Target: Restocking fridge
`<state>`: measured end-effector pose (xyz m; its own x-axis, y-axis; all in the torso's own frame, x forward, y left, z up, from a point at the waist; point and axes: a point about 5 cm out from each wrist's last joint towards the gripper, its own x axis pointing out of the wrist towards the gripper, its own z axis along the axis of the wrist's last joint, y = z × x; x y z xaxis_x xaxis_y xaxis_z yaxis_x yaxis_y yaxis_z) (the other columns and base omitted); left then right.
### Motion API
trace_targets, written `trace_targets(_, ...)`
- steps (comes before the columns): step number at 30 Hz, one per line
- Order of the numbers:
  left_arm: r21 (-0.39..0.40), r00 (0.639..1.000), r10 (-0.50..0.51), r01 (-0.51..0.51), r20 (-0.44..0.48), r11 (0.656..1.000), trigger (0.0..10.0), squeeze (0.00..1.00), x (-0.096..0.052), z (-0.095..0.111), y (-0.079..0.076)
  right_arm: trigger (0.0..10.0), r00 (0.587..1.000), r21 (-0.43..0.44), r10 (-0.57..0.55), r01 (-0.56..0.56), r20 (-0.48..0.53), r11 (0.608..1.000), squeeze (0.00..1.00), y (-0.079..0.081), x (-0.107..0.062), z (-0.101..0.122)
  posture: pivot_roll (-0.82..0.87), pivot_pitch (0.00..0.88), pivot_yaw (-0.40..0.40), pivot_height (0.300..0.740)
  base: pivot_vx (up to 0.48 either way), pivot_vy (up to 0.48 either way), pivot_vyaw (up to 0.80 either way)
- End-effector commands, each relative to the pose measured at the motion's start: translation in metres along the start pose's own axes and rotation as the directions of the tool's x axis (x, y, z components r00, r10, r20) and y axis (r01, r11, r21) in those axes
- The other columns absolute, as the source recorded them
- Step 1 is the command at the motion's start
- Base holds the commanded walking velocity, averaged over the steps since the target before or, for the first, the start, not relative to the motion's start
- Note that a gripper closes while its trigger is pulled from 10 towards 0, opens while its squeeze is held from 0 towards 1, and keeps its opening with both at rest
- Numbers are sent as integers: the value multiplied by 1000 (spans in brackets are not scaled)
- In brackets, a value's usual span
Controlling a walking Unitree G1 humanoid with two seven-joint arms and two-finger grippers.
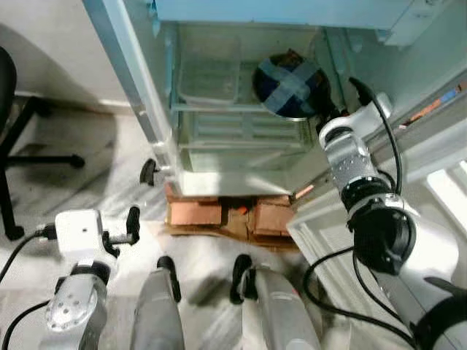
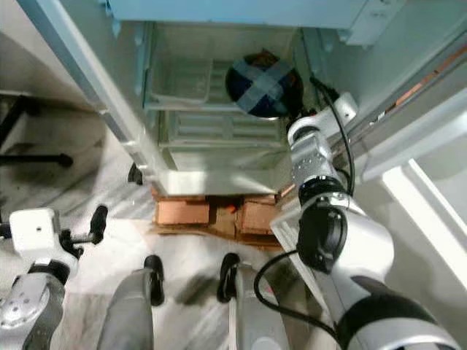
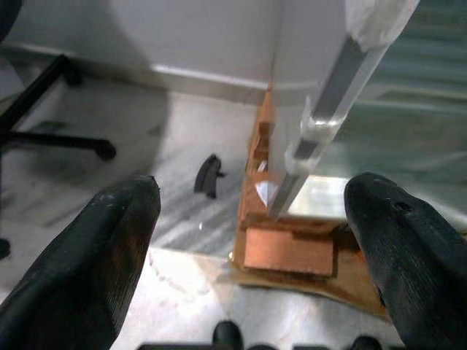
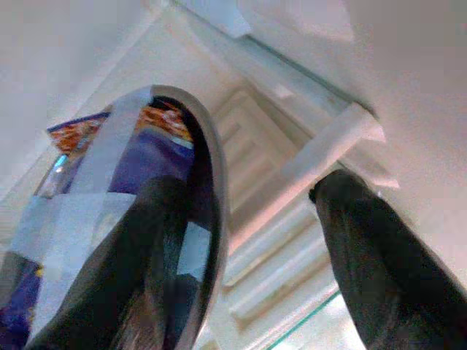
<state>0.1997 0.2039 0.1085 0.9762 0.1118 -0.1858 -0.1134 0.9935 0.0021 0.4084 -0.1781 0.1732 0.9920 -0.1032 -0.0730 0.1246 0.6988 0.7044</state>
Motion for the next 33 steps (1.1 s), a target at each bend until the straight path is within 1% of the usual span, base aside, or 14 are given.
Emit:
trace_targets(1,12,1000,-3,3,-29,1000,10000,0,2,-8,2,10000,1000,-19,-12,12,7,1000,1000,-13,-2,5,185,267,-105,740,0,0,0)
trace_targets(5,13,1000,-7,8,-15,1000,10000,0,8,-6,1,10000,1000,-21,-15,15,4,1000,1000,-16,-2,5,181,254,-103,740,0,0,0)
trace_targets(7,11,1000,-6,6,-7,1000,10000,0,10,-6,0,10000,999,-5,-32,32,3,999,1000,-19,-3,3,188,244,-103,740,0,0,0)
trace_targets(15,16,1000,-6,6,2,1000,10000,0,10,-8,1,10000,1000,16,-26,26,6,1000,1000,-16,-3,3,194,235,-103,740,0,0,0)
trace_targets(17,18,1000,-4,3,5,1000,10000,0,11,-7,3,10000,1000,19,-7,7,4,1000,1000,-13,-2,1,197,233,-107,740,0,0,0)
trace_targets(19,21,1000,1,-1,13,1000,10000,0,12,-5,5,10000,998,0,58,-58,8,998,1000,-3,-2,0,196,226,-107,740,0,0,0)
trace_targets(21,21,1000,2,-2,15,1000,10000,0,13,-5,6,10000,997,-9,79,-79,9,997,1000,0,-1,0,196,226,-107,740,0,0,0)
trace_targets(23,24,1000,-3,2,20,1000,10000,0,15,-5,6,10000,987,-47,160,-160,-2,986,1000,11,-1,0,185,209,-103,740,0,0,0)
trace_targets(25,28,1000,-16,15,23,999,10000,0,18,-5,6,10000,965,-113,260,-263,-43,958,1000,23,-1,-4,175,199,-97,740,0,0,0)
trace_targets(28,31,999,-33,32,27,999,10000,0,23,-4,4,10000,926,-194,363,-377,-105,906,1000,33,-4,-13,156,182,-88,740,0,0,0)
trace_targets(29,33,999,-37,36,29,999,10000,0,25,-3,3,10000,909,-228,396,-416,-129,880,1000,36,-6,-17,152,179,-87,740,0,0,0)
trace_targets(31,31,998,-50,49,33,998,10000,0,30,-2,0,10000,875,-316,453,-484,-172,816,1000,38,-10,-25,134,166,-79,740,0,0,0)
trace_targets(32,31,998,-50,49,33,998,10000,0,30,-2,0,10000,875,-316,453,-484,-172,816,1000,38,-10,-25,134,166,-79,740,0,0,0)
trace_targets(33,29,997,-65,64,36,998,10000,0,35,-2,-4,10000,852,-418,488,-520,-190,745,1000,36,-15,-30,112,149,-69,740,0,0,0)
